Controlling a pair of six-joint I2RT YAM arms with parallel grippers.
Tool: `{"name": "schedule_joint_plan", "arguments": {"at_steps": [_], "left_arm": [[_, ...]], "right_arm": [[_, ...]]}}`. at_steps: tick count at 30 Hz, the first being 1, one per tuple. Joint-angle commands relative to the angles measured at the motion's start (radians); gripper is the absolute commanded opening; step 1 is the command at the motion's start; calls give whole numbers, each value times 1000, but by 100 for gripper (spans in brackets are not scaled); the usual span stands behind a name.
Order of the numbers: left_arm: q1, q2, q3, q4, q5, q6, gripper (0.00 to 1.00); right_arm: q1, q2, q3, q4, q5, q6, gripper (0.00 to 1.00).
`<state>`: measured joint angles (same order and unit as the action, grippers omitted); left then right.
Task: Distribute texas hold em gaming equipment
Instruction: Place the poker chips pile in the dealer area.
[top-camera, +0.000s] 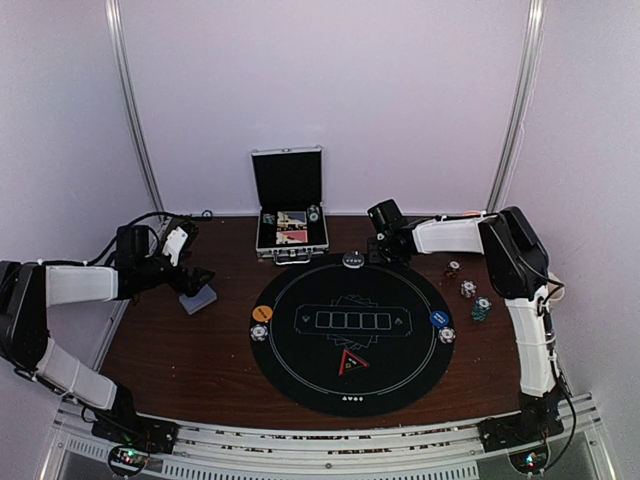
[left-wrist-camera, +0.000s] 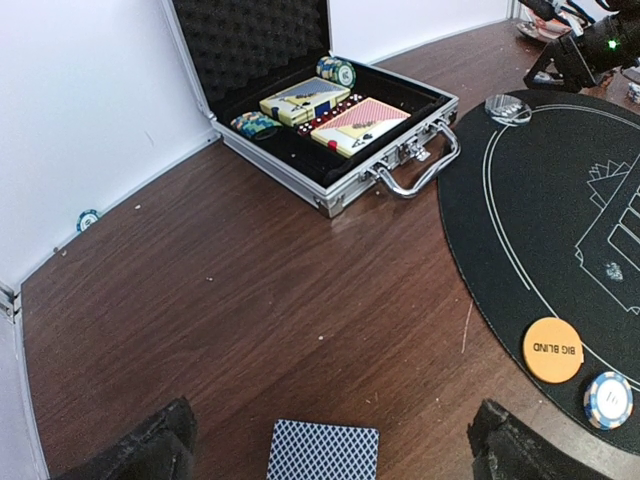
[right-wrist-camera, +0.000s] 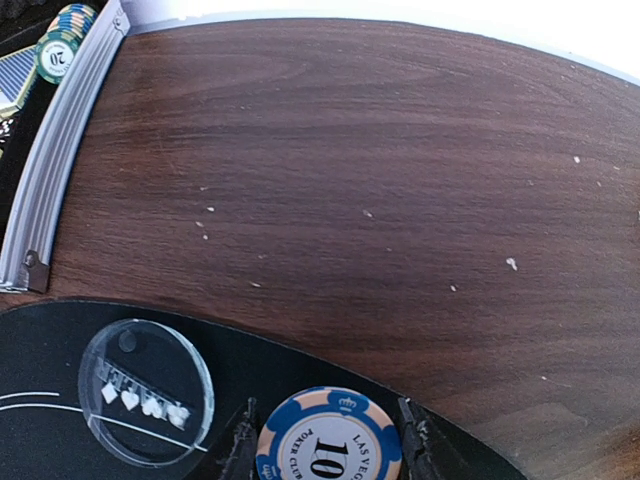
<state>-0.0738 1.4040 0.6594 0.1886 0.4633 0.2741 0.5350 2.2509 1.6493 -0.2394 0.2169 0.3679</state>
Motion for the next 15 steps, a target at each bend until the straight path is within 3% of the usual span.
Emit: {"name": "schedule_joint_plan", "arguments": {"at_steps": [1, 15], "left_arm": [[4, 15, -3, 54, 3, -5, 98], [5, 20, -3, 54, 1, -5, 98]], "right_arm": [[11, 26, 46, 13, -23, -9, 39], [19, 62, 52, 52, -59, 2, 40]]}}
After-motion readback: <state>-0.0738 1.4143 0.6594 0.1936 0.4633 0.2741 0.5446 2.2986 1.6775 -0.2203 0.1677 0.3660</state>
